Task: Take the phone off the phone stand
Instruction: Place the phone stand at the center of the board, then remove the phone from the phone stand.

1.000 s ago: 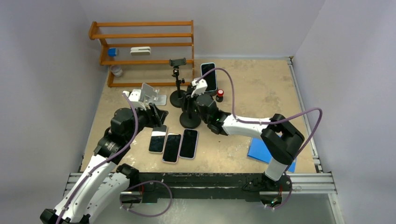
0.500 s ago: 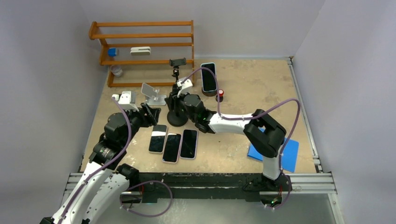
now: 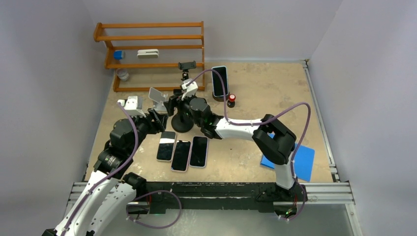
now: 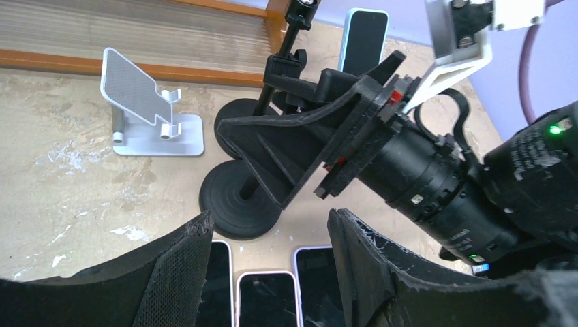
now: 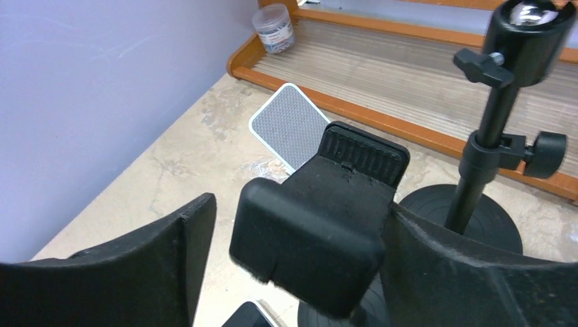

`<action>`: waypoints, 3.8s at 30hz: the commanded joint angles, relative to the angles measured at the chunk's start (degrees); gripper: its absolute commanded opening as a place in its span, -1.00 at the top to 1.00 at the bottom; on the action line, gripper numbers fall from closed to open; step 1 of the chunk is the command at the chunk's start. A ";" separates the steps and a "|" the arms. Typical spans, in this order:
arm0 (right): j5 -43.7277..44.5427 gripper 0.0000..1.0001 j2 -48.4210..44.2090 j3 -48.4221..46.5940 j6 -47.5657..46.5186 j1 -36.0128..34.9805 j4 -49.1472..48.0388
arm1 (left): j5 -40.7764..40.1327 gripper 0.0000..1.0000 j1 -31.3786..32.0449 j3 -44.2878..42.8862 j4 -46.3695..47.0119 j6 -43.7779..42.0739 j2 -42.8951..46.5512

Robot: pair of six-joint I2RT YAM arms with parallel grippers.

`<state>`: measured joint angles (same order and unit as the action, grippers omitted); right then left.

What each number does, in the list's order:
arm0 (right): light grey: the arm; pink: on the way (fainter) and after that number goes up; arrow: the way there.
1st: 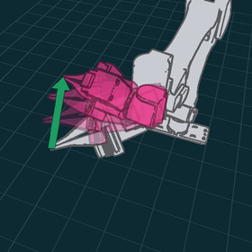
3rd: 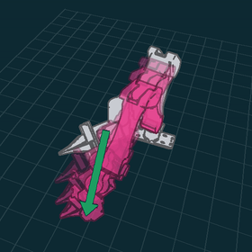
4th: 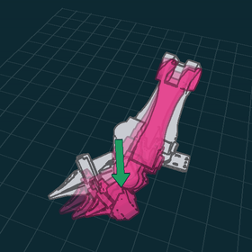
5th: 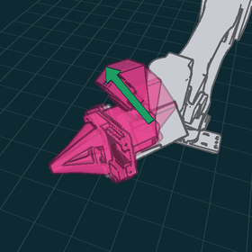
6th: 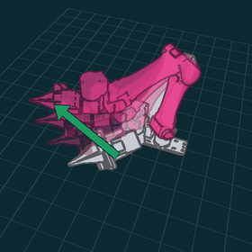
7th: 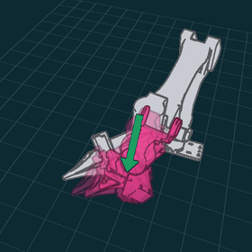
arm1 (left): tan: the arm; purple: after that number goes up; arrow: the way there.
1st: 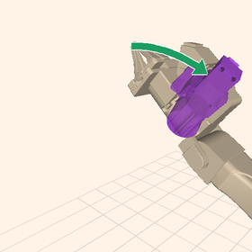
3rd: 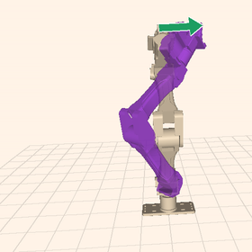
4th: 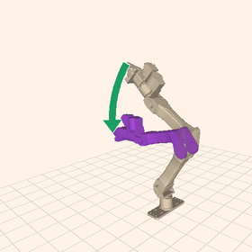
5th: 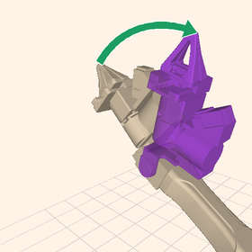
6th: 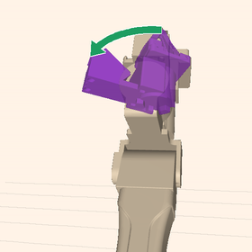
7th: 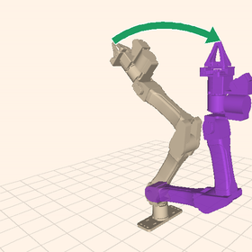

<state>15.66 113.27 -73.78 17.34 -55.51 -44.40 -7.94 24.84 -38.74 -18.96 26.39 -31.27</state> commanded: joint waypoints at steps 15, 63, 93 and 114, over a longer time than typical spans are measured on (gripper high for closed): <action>9.78 -0.93 -27.75 6.21 3.01 5.21 9.49 | 3.73 -0.22 0.21 -1.53 2.00 -0.03 0.43; 6.32 -0.97 -1.73 -14.66 -4.48 24.47 26.89 | 6.89 -0.21 1.18 -1.25 2.70 -0.20 -0.30; -27.71 -0.98 -2.66 -8.84 -20.51 33.18 18.59 | 7.32 -0.21 1.20 -1.16 2.84 -0.11 -0.45; -22.68 -0.43 -0.47 -9.12 -20.26 33.18 17.04 | 7.55 -0.21 1.22 -1.07 2.90 -0.11 -0.57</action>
<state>-8.49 116.57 -82.37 -2.61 -22.22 -23.00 -0.82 25.69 -38.74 -18.85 26.37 -31.92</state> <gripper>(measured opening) 0.779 0.608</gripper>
